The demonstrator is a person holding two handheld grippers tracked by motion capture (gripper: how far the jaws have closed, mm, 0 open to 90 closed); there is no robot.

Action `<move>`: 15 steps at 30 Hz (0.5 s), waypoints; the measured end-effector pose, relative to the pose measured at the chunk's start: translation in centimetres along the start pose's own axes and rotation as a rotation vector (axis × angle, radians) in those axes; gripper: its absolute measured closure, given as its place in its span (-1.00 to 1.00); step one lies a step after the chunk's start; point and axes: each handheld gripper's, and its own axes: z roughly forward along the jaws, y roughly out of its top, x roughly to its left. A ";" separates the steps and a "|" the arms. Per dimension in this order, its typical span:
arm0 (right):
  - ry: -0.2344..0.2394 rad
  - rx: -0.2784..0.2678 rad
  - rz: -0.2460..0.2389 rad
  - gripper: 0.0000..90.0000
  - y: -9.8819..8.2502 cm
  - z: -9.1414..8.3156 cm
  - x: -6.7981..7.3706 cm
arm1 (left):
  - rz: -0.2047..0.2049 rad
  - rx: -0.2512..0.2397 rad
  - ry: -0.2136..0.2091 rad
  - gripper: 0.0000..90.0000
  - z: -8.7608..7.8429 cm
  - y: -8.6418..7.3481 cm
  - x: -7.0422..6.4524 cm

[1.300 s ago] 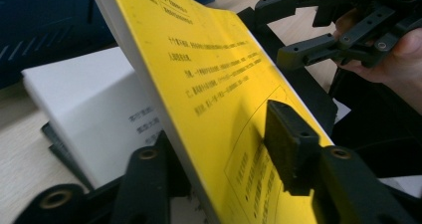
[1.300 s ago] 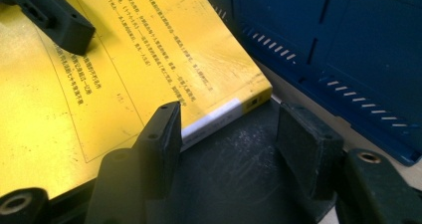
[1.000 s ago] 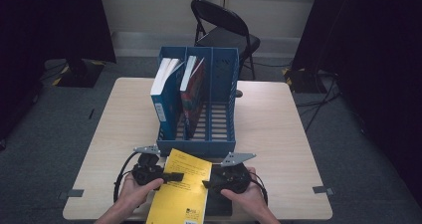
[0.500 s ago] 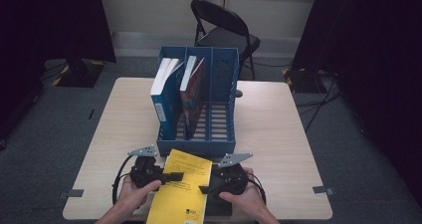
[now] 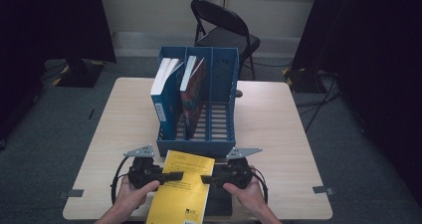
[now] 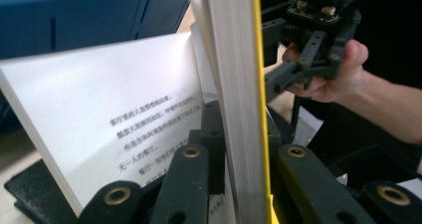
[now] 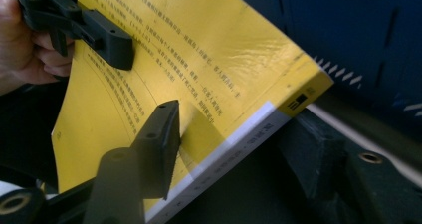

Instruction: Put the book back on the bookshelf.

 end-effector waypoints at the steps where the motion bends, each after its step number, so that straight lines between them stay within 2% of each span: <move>1: 0.000 0.000 0.000 -0.05 0.0 0.0 0.0 | 0.000 0.000 0.000 0.80 0.0 0.0 0.0; 2: -0.016 -0.022 -0.021 0.02 0.6 -0.5 0.5 | 0.014 -0.011 0.002 0.81 -0.2 0.4 -0.2; 7: -0.011 -0.049 -0.027 0.17 1.5 -1.4 0.8 | 0.041 -0.028 0.007 0.81 -0.7 0.9 -0.7; 11: 0.005 -0.108 -0.044 0.31 2.5 -2.4 1.4 | 0.073 -0.075 0.011 0.83 -1.7 1.6 -1.7; 13: 0.030 -0.149 -0.043 0.39 3.3 -3.0 1.7 | 0.079 -0.101 0.010 0.83 -2.1 2.0 -1.9; 15: 0.032 -0.164 -0.056 0.41 4.0 -3.3 1.9 | 0.087 -0.120 0.012 0.83 -2.5 2.4 -2.1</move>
